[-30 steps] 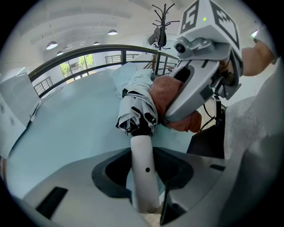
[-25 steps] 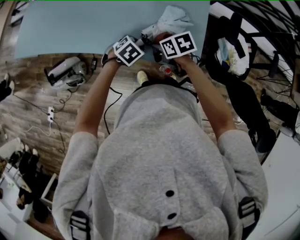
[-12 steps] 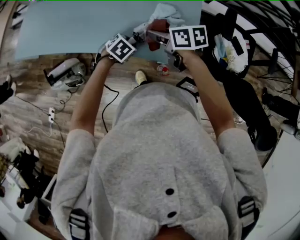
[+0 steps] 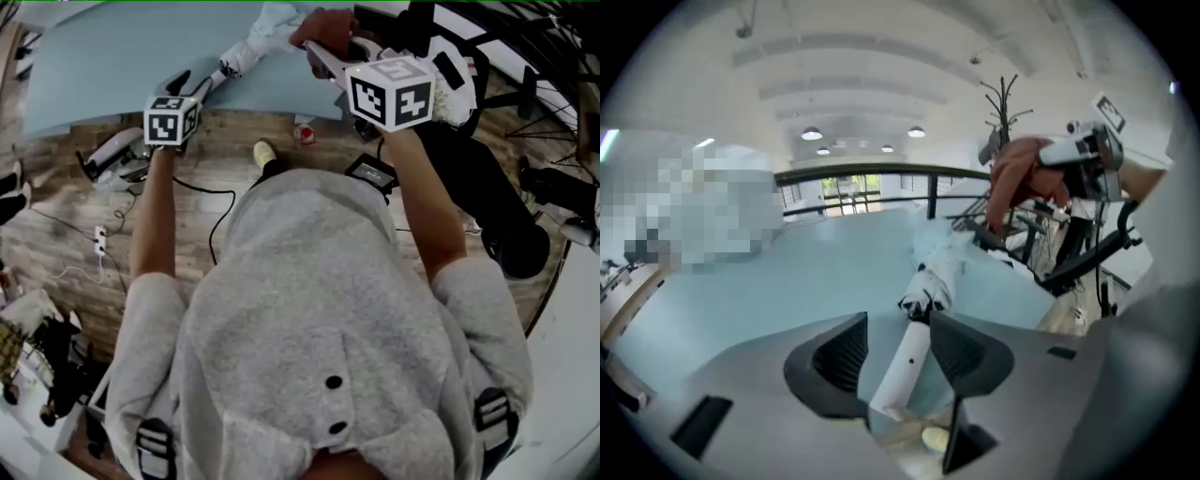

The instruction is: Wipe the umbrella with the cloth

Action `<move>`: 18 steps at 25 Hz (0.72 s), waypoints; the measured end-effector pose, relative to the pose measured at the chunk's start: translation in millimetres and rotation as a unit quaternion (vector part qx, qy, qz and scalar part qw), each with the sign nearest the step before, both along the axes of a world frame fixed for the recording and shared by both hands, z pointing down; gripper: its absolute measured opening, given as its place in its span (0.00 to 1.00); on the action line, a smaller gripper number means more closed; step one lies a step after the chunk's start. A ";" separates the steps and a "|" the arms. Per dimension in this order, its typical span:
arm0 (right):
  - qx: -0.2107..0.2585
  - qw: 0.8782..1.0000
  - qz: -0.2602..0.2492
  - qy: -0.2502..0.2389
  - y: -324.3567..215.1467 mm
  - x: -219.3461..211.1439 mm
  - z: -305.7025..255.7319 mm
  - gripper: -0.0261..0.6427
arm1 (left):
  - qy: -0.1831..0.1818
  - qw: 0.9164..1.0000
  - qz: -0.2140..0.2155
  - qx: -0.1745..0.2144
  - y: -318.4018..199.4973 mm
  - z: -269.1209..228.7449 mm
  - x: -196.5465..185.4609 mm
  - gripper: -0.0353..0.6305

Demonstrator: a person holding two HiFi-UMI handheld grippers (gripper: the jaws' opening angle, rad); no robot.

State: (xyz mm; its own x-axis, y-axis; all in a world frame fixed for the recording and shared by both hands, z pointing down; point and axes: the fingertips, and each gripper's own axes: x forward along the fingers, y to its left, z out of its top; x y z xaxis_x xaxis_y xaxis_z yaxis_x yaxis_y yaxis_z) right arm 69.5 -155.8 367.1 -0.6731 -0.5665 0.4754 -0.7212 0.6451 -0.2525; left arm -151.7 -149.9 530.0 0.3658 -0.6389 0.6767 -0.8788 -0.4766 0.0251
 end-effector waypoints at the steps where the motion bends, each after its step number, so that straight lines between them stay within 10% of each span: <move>1: 0.019 1.000 0.005 0.012 5.8 11.5 -6.8 0.16 | 0.013 0.999 -0.015 0.028 4.2 -21.4 3.3 0.37; 5: 0.080 0.996 0.028 0.040 31.8 51.9 -31.0 0.16 | 0.062 0.985 -0.065 0.145 42.6 -112.6 36.5 0.34; 8: 0.101 0.993 0.049 0.039 49.9 78.7 -44.0 0.16 | 0.079 0.970 -0.121 0.197 77.0 -163.5 60.3 0.09; 18: 0.106 0.992 0.072 0.012 113.0 135.7 -49.2 0.16 | 0.102 0.950 -0.150 0.253 149.1 -219.0 126.6 0.08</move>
State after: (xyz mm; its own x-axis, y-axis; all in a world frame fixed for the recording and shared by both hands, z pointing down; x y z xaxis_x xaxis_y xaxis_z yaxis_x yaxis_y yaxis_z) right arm 205.2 -42.8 317.8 -0.5675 -0.7452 0.3502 -0.8141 0.5715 -0.1033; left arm -25.1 -0.9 311.1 0.2062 -0.9602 0.1885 -0.9785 -0.2014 0.0443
